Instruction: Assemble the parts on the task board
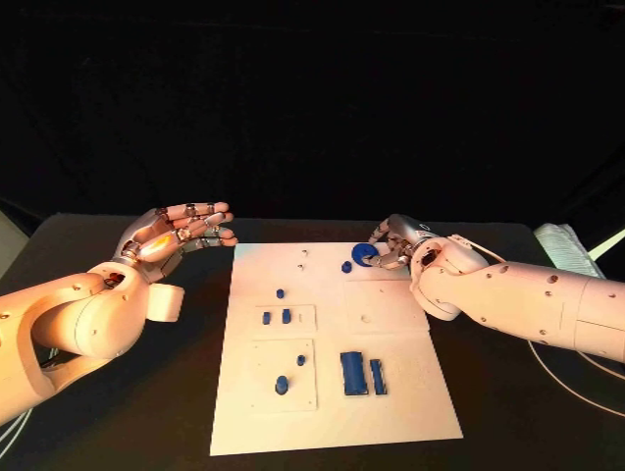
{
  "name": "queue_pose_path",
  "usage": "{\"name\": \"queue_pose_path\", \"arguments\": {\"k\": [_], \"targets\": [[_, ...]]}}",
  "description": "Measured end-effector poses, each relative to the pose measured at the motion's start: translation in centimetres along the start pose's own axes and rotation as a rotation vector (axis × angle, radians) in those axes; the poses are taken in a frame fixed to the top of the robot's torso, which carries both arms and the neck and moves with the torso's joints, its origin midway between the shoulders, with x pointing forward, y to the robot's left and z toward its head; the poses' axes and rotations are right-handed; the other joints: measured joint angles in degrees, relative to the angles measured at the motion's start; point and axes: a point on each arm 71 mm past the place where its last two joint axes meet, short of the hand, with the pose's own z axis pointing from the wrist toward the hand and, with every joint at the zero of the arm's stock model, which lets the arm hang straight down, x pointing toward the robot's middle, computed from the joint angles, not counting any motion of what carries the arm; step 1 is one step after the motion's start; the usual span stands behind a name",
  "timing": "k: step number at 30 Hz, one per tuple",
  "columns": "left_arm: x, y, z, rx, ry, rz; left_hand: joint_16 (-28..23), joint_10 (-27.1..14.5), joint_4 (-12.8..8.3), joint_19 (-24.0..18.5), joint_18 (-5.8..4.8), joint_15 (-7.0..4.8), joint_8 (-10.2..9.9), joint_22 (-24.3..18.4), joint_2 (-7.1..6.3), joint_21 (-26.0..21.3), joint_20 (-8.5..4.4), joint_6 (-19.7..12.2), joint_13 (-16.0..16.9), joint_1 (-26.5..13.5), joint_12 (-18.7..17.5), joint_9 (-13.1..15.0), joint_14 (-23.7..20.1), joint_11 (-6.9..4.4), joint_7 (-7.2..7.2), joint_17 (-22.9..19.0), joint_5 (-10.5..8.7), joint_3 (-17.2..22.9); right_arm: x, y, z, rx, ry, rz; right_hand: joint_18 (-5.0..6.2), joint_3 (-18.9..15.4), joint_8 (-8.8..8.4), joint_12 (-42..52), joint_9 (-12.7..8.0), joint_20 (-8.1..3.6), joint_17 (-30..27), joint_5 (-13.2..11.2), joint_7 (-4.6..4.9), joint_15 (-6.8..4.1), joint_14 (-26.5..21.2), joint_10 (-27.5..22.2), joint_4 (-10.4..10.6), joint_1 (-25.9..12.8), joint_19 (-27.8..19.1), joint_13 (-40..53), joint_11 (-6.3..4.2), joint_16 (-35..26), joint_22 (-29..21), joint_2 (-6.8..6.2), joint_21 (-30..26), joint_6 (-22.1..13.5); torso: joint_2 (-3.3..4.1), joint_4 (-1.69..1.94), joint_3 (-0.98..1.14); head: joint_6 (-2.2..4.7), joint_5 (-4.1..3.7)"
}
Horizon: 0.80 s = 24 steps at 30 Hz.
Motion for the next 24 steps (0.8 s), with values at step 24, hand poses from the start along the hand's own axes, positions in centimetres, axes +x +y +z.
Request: {"name": "queue_pose_path", "arguments": {"k": [24], "targets": [[-0.5,0.1,0.1,0.0,-0.012,0.006,0.3,-0.2,0.0,-0.2,0.0,0.0,0.0,0.1,0.08,0.2,0.16,0.0,0.0,-0.7,-0.2,0.0,0.0,0.2,0.0,0.1,0.0,0.0,-1.9,1.0,-2.2,-0.114,-0.135,0.141,-0.9,-10.1,0.16,0.4,-2.1,1.95,0.0,5.4,1.1,1.57,0.0,0.9,0.2,4.6,0.0,0.0,1.14,0.0,0.0,4.94,3.5,-0.8,-0.15,-0.15,-0.06,0.08,0.83]]}}
